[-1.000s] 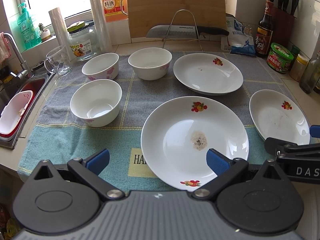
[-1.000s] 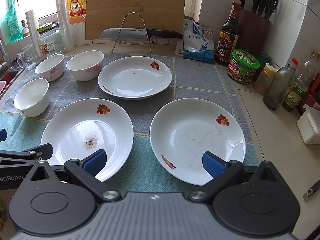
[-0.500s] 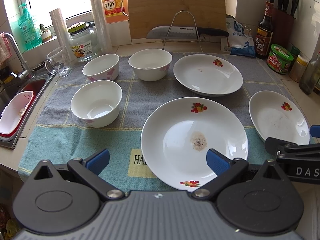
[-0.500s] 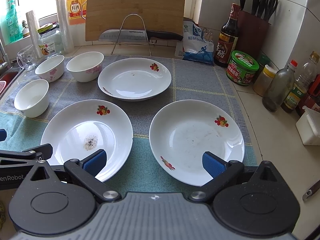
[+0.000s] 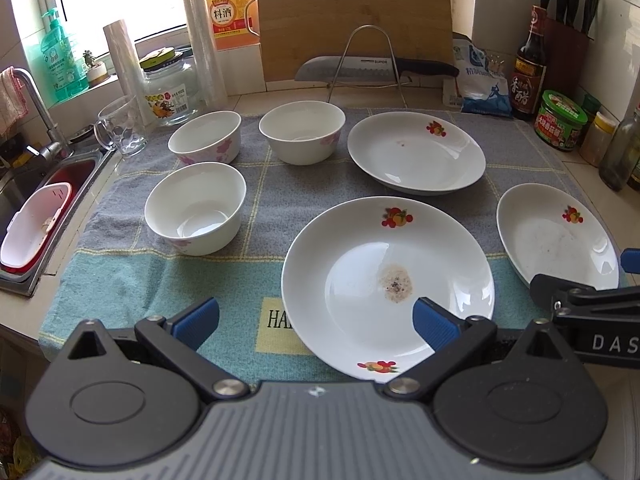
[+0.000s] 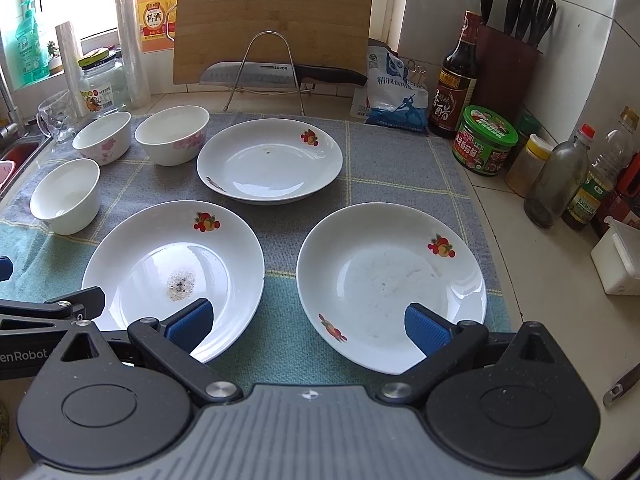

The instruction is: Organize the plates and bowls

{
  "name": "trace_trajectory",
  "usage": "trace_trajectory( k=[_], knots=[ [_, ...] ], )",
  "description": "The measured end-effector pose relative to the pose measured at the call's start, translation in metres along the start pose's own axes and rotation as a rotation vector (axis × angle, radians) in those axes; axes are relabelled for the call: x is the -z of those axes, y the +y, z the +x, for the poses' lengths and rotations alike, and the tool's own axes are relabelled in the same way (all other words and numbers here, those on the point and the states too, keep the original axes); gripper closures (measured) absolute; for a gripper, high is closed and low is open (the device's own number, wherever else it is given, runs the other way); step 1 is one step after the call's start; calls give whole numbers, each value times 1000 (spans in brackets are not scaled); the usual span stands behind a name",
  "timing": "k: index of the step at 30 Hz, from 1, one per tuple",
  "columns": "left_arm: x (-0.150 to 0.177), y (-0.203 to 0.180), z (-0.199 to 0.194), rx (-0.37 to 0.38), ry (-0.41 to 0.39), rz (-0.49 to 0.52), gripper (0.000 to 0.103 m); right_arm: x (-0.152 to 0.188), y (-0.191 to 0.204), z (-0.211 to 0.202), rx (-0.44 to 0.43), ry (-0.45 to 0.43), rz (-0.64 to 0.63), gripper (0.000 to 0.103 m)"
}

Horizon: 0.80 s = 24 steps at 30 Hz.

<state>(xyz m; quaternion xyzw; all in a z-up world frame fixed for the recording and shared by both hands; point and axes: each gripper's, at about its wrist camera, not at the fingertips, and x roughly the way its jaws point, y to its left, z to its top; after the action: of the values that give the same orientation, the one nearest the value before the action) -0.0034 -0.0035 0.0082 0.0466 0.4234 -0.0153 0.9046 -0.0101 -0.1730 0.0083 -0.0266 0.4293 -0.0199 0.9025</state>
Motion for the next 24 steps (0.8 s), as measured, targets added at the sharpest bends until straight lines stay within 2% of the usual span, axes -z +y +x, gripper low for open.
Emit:
trace_trajectory(
  k=[14,19,24],
  knots=[
    [1,-7,-7,14,-31,-11,1,3,-7,-10,2,-52,-21,0],
    [-7,-14,-15,49,-70,-4,1,2,-18,-20,1,-127,-46,0],
    [-22,-27,-18,102,-113,60,1,4,-36,-25,15,-201,-49,0]
  ],
)
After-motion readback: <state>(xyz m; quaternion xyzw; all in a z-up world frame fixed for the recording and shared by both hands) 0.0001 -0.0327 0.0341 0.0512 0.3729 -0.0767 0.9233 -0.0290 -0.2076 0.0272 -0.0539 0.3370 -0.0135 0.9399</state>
